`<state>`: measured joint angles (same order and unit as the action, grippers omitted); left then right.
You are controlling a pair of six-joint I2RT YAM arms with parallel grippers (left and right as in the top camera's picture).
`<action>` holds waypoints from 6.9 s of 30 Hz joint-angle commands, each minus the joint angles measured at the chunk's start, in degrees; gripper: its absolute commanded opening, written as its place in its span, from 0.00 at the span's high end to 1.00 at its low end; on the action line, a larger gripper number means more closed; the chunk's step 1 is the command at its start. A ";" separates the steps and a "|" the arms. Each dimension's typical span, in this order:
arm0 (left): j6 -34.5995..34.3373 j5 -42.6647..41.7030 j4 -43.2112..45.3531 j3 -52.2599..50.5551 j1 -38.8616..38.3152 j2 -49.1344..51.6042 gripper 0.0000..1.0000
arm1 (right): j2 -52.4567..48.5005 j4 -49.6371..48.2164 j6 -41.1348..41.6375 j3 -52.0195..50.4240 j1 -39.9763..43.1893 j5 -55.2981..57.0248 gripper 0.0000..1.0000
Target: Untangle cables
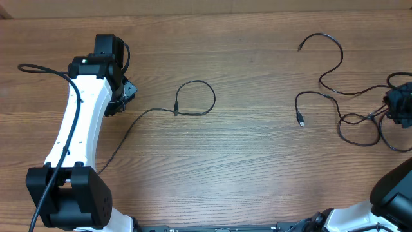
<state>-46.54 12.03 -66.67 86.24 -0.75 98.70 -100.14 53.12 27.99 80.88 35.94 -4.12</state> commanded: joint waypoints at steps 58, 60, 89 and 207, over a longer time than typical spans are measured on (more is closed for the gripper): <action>5.90 -9.14 2.80 0.17 -6.47 21.27 0.96 | -6.51 -1.16 1.14 0.15 -16.81 23.17 0.05; 5.90 -9.14 2.67 0.17 -6.47 21.27 0.96 | -6.51 -1.18 1.11 0.17 -13.22 18.34 0.02; 5.88 -13.57 5.16 0.17 -7.98 21.27 0.79 | -6.64 -7.61 6.34 0.04 -30.53 -9.27 0.00; 17.55 -27.67 23.17 -12.07 0.22 21.73 0.96 | -26.43 -4.39 9.97 1.55 -68.22 -27.74 0.89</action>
<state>-28.14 -6.76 -46.48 76.27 1.87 115.74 -125.34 47.16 37.45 83.64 -30.92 -35.77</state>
